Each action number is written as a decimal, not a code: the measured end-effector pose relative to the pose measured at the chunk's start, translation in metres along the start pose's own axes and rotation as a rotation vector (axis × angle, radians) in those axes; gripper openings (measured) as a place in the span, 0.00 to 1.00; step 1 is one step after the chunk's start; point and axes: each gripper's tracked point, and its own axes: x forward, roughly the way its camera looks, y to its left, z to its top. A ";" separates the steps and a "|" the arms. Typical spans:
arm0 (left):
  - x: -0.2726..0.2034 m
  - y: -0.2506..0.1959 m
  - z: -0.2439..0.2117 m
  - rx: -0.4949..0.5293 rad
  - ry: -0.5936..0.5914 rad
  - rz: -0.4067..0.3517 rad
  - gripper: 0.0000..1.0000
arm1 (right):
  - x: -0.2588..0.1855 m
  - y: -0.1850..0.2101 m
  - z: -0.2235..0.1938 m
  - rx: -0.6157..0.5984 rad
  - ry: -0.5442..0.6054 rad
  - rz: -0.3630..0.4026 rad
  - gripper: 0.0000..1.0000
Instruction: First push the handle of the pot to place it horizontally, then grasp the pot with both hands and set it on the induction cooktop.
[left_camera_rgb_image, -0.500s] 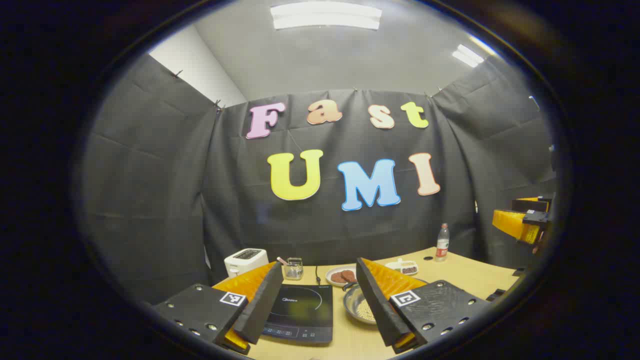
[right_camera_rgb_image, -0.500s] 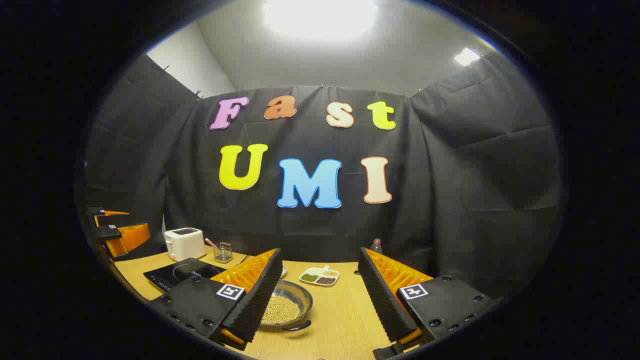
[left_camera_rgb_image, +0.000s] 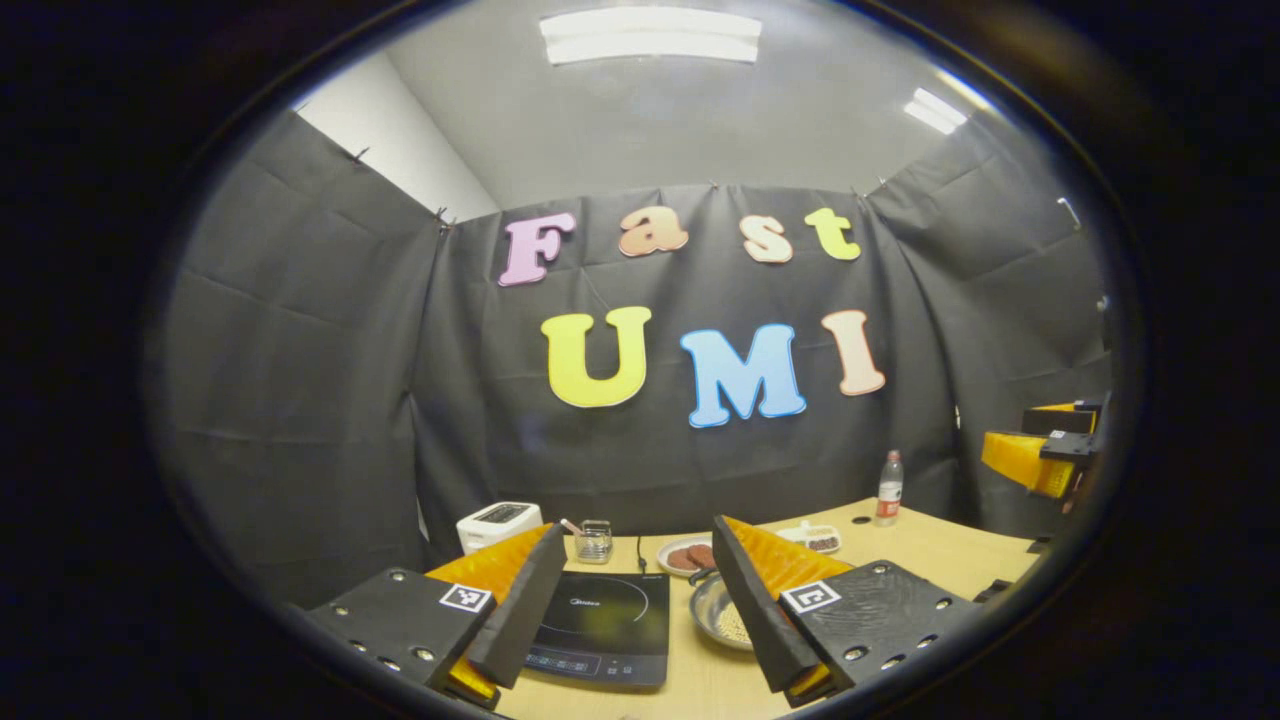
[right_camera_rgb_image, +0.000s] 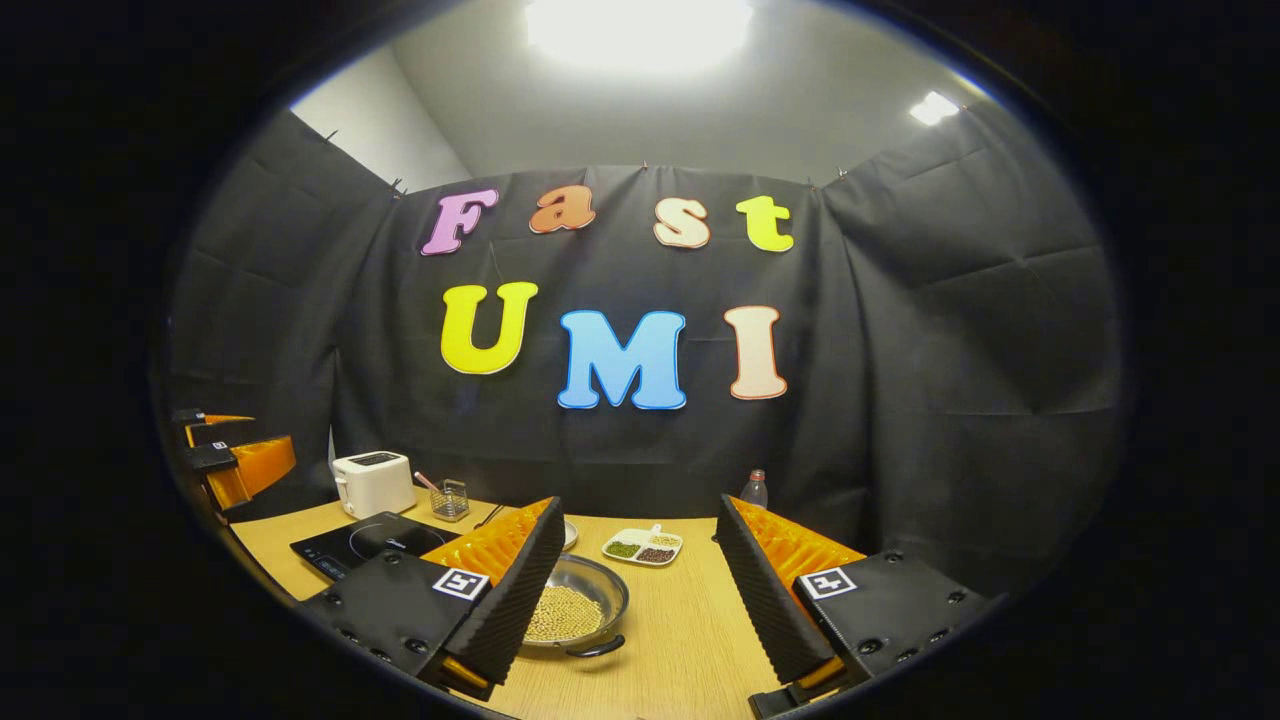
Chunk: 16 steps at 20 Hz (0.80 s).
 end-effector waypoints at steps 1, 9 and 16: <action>-0.001 0.001 0.002 -0.001 0.000 0.003 0.87 | 0.000 0.000 -0.001 0.000 0.000 0.000 0.96; -0.006 0.005 0.006 0.008 -0.010 0.015 0.87 | 0.000 0.002 0.000 0.005 0.002 0.004 0.94; -0.009 0.013 0.006 0.008 -0.012 0.025 0.87 | -0.001 0.010 0.001 -0.007 0.003 0.008 0.76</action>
